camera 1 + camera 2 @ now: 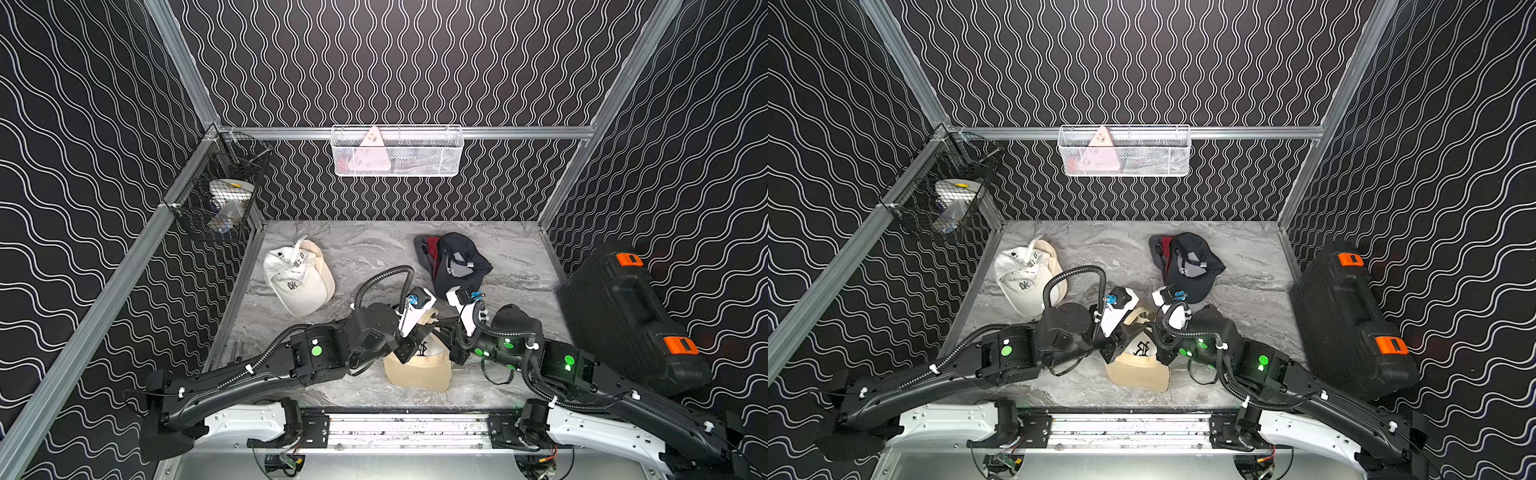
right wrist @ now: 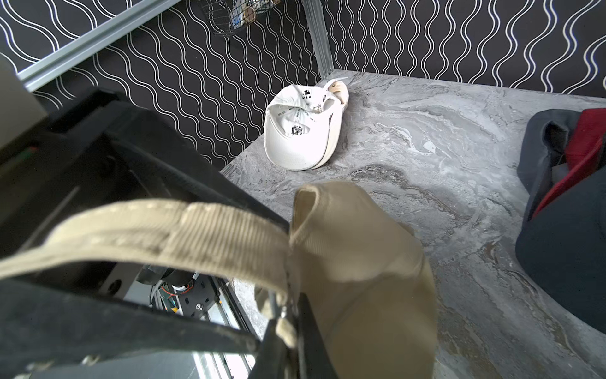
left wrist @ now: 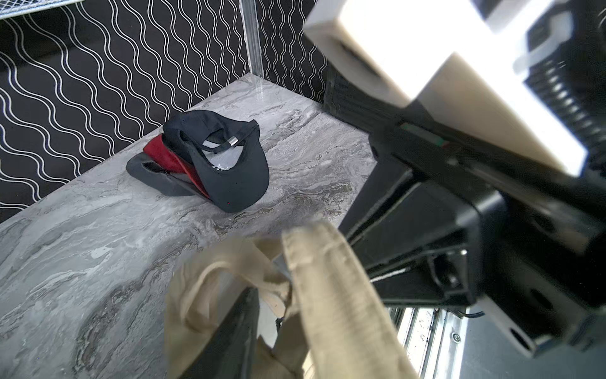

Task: Open the adjustable buckle of the baseball cap
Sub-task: Pull the adjustable strap on the baseball cap.

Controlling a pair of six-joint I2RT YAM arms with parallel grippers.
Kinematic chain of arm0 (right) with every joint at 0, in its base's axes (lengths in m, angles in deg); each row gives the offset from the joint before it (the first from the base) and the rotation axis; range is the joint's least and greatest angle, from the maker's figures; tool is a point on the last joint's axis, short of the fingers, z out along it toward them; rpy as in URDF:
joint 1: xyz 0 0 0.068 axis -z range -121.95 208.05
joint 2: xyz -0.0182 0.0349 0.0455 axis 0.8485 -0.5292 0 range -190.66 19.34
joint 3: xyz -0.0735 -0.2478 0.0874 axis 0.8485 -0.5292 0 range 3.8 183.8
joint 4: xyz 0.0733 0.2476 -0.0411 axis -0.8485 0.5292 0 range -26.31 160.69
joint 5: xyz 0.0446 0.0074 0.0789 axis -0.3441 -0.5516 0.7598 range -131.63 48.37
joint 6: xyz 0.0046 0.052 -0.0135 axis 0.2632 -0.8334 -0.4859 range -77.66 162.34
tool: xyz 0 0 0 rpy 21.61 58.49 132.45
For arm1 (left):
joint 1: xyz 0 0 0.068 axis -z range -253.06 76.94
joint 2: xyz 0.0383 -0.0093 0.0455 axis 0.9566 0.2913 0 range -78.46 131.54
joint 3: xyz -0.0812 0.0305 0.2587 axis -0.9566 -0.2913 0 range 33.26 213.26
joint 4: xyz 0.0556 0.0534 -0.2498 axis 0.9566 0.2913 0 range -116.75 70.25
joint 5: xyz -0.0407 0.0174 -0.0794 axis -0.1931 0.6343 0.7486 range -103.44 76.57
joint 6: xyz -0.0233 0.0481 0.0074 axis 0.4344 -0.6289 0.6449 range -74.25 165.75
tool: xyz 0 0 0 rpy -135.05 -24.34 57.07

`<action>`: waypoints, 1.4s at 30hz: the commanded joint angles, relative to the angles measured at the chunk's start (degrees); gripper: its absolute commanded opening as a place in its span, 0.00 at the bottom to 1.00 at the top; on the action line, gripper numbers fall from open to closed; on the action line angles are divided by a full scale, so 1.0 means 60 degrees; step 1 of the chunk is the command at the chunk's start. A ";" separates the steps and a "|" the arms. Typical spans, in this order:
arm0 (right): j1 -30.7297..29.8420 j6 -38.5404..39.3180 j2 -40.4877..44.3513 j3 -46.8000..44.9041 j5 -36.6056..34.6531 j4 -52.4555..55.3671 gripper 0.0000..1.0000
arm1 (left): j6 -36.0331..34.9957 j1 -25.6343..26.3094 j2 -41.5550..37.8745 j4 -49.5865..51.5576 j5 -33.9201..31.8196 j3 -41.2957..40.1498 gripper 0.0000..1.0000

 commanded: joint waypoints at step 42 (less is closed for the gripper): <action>-0.0005 -0.0042 0.0050 0.0278 -0.0265 -0.0092 0.12 | -0.0240 0.0042 0.0379 0.1332 0.0301 0.1038 0.00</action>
